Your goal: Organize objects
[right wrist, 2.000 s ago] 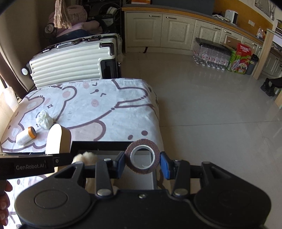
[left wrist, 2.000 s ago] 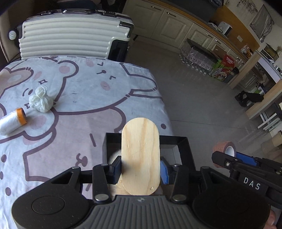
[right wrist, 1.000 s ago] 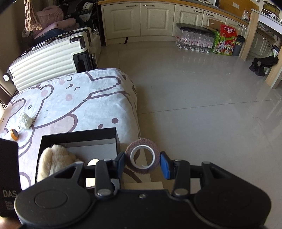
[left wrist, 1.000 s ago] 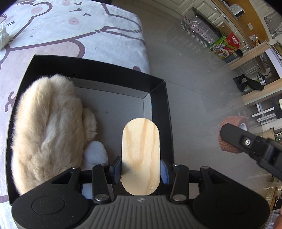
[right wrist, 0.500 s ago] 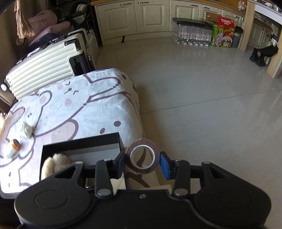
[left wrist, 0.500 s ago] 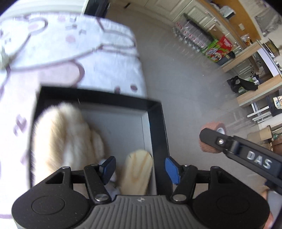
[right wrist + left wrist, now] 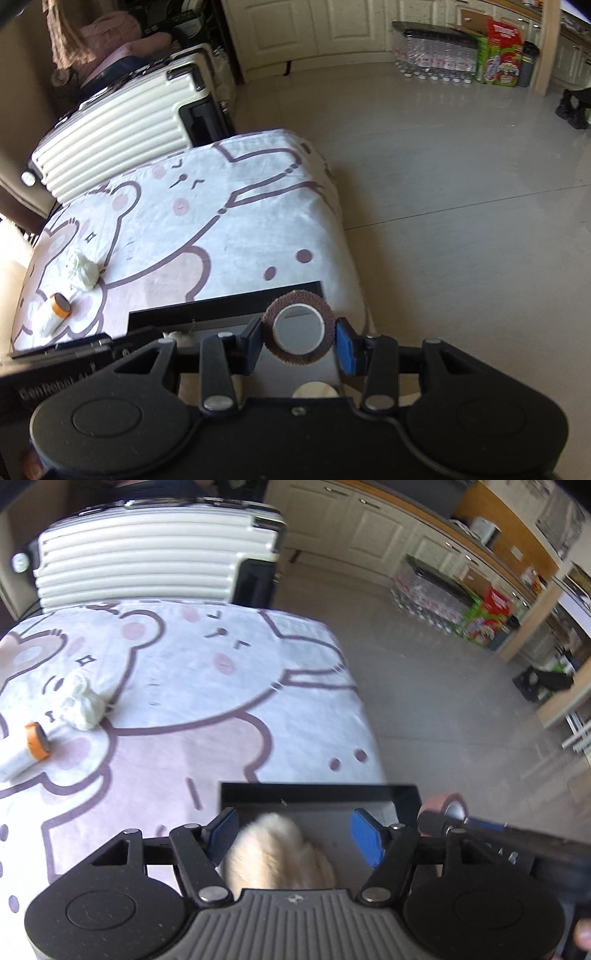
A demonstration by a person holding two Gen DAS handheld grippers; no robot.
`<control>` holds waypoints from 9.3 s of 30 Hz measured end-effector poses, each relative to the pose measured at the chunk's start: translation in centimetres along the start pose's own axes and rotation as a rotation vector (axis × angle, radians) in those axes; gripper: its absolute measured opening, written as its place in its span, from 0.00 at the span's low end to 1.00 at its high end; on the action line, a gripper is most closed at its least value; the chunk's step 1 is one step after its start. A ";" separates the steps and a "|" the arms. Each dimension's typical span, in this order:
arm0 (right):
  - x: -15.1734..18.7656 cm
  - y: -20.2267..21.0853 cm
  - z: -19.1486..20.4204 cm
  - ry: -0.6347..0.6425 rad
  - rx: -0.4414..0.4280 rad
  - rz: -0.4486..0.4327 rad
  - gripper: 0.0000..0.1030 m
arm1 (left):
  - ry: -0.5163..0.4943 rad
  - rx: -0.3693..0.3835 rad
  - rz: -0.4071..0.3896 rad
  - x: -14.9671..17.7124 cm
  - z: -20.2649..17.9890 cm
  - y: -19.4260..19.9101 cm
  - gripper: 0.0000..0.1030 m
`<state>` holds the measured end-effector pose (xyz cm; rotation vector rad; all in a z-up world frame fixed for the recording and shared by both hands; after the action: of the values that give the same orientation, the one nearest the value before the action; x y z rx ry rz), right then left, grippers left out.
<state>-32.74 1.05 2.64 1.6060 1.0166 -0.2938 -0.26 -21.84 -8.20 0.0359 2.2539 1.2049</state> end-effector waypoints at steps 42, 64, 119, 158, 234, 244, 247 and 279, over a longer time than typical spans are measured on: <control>-0.4 -9.8 7.5 0.085 -0.038 0.179 0.63 | 0.029 -0.057 0.009 -3.5 6.5 -1.1 0.67; 0.3 -0.9 3.8 0.024 0.041 0.033 0.67 | -0.086 -0.108 0.021 -1.7 4.8 1.7 0.68; 5.1 10.1 1.3 0.067 0.252 -0.100 1.00 | -0.171 -0.208 -0.078 2.0 4.5 8.8 1.00; 2.4 7.4 14.9 0.203 0.111 -0.154 1.00 | 0.012 -0.359 -0.149 -0.1 18.5 14.7 1.00; -6.7 -7.2 23.7 0.200 -0.061 -0.224 1.00 | 0.336 -0.452 -0.189 -7.1 27.3 2.6 1.00; -7.7 -11.0 23.9 0.161 -0.055 -0.182 1.00 | 0.345 -0.440 -0.156 -7.8 28.2 -0.6 1.00; -8.0 -12.0 24.2 0.147 -0.068 -0.173 1.00 | 0.357 -0.428 -0.136 -7.9 28.6 -1.5 1.00; -8.0 -17.2 29.0 0.118 -0.228 -0.106 0.48 | 0.350 -0.399 -0.128 -9.6 31.7 -1.0 0.78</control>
<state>-40.77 -28.98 -12.69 1.3788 1.1839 -0.1494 23.85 -1.21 -17.88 -0.4998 2.2105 1.6683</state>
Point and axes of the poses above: each gripper's, at about its wrist camera, not at the fingertips, and y roughly against the way its jaws point, z to its left, x to its underside, the point moved 4 cm from there along -y, roughly the way its jaws point, and after that the axes turned 7 degrees about y, right-handed, at the moved point
